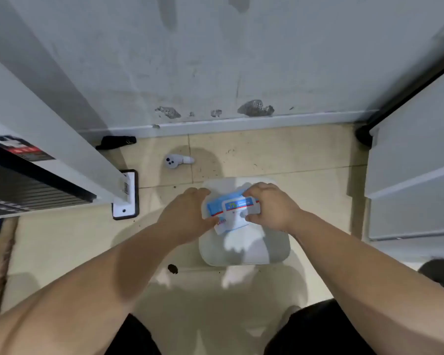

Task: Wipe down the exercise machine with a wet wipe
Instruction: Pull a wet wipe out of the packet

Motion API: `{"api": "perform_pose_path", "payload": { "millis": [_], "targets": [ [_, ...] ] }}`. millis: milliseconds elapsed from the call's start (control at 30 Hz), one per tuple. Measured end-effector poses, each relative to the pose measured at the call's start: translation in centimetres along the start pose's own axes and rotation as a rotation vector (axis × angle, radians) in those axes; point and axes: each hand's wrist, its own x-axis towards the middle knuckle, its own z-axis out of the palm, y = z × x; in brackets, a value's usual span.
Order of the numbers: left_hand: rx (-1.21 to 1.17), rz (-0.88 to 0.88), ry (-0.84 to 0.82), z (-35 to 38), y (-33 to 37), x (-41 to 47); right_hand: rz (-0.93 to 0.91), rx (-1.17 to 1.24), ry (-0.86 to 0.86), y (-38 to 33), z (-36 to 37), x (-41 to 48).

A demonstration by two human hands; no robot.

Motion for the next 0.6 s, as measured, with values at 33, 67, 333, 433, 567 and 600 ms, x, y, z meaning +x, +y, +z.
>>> {"api": "perform_pose_path", "payload": {
  "millis": [33,67,333,433,567,600],
  "targets": [
    [0.008,0.019,0.0,1.2,-0.4,1.1,-0.018,-0.012,-0.001,0.8,1.1,0.8],
    [0.023,0.026,-0.005,2.2,-0.8,2.2,-0.025,-0.038,0.003,1.3,1.8,1.4],
    [0.149,0.148,0.031,7.0,-2.4,7.4,-0.117,-0.08,0.118,3.6,4.1,3.9],
    [0.096,0.158,0.067,8.3,-3.2,7.8,-0.142,-0.035,0.087,3.6,3.4,4.2],
    [0.102,0.194,0.091,8.6,-3.6,9.0,-0.164,-0.036,0.052,3.5,3.1,4.5],
    [0.098,0.197,0.085,8.6,-3.6,9.1,-0.164,-0.043,0.043,3.4,3.0,4.5]
  ]
}}
